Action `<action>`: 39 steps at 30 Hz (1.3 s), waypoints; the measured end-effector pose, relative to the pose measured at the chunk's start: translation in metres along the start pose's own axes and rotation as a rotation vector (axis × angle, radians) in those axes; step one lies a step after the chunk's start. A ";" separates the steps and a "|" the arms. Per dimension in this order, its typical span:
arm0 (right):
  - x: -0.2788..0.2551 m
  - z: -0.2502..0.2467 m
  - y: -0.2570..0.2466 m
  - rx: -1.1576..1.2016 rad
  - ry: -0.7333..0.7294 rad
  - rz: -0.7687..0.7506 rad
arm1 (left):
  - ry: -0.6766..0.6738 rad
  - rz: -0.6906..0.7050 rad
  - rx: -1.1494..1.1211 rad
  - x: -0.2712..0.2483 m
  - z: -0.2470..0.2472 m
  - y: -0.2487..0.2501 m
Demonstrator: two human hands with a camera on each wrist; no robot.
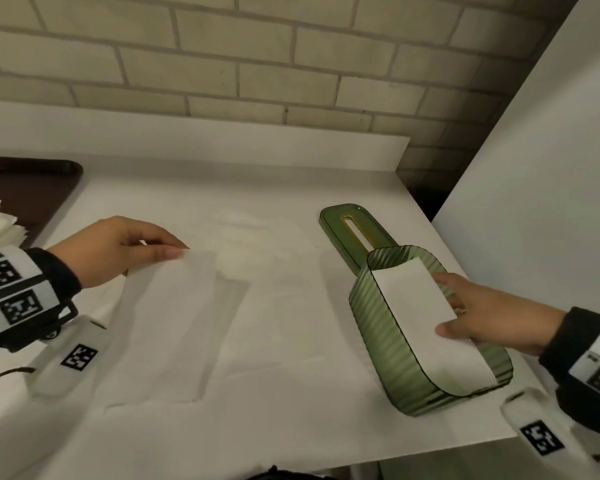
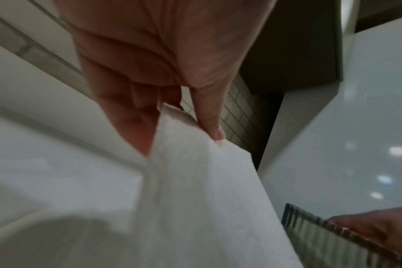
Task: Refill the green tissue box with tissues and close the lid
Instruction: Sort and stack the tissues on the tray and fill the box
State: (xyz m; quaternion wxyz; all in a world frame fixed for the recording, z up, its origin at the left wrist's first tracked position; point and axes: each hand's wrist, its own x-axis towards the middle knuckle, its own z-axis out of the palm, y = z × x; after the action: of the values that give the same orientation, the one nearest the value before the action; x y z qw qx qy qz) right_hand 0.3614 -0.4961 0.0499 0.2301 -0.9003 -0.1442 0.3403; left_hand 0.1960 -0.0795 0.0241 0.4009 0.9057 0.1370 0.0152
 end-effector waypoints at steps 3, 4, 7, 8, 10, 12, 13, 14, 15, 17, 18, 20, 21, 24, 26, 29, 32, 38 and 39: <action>-0.001 0.003 -0.003 -0.363 0.062 -0.075 | 0.030 0.078 -0.079 -0.004 0.002 0.017; -0.004 0.003 -0.005 -0.450 0.083 -0.086 | 0.044 0.102 -0.107 -0.005 0.002 0.024; -0.019 0.004 -0.009 -0.664 0.144 -0.149 | 0.094 0.147 -0.186 -0.006 0.007 0.047; -0.026 0.005 -0.012 -0.733 0.172 -0.170 | 0.118 0.146 -0.212 -0.006 0.009 0.055; -0.040 0.007 -0.022 -0.812 0.258 -0.225 | 0.157 0.163 -0.275 -0.005 0.015 0.070; -0.053 0.010 -0.035 -0.662 0.298 -0.294 | 0.171 0.198 -0.353 -0.002 0.022 0.083; -0.059 0.012 -0.041 -0.496 0.281 -0.337 | 0.172 0.207 -0.398 0.001 0.026 0.090; -0.064 0.015 -0.048 -0.318 0.245 -0.380 | 0.167 0.215 -0.451 0.004 0.030 0.098; -0.066 0.019 -0.053 -0.152 0.195 -0.405 | 0.155 0.218 -0.503 0.006 0.035 0.106; -0.063 0.029 -0.059 0.127 0.073 -0.431 | 0.121 0.229 -0.581 0.012 0.042 0.123; -0.059 0.035 -0.062 0.236 0.026 -0.449 | 0.105 0.240 -0.605 0.015 0.046 0.131; -0.051 0.040 -0.066 0.448 -0.048 -0.476 | 0.081 0.260 -0.650 0.020 0.054 0.144; -0.047 0.040 -0.067 0.555 -0.078 -0.482 | 0.071 0.259 -0.672 0.021 0.057 0.149; -0.044 0.031 -0.071 0.741 -0.116 -0.474 | 0.054 0.223 -0.713 0.023 0.067 0.158; -0.040 0.024 -0.066 0.737 -0.114 -0.476 | 0.042 0.190 -0.681 0.021 0.069 0.155; -0.034 0.012 -0.054 0.657 -0.087 -0.474 | 0.020 0.073 -0.524 0.015 0.062 0.134; -0.028 -0.007 -0.034 0.587 -0.050 -0.444 | -0.039 -0.050 -0.249 0.010 0.048 0.094; -0.014 -0.029 0.003 0.492 -0.001 -0.326 | -0.245 -0.258 0.284 0.007 0.028 0.021; -0.012 -0.031 0.008 0.451 0.024 -0.316 | -0.257 -0.271 0.347 0.008 0.027 0.014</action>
State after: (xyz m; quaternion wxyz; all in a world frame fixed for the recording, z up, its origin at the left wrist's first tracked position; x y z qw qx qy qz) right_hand 0.3744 -0.5181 0.0727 0.4769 -0.7965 -0.2006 0.3130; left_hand 0.2107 -0.1064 0.0156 0.2519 0.9287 0.2057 -0.1779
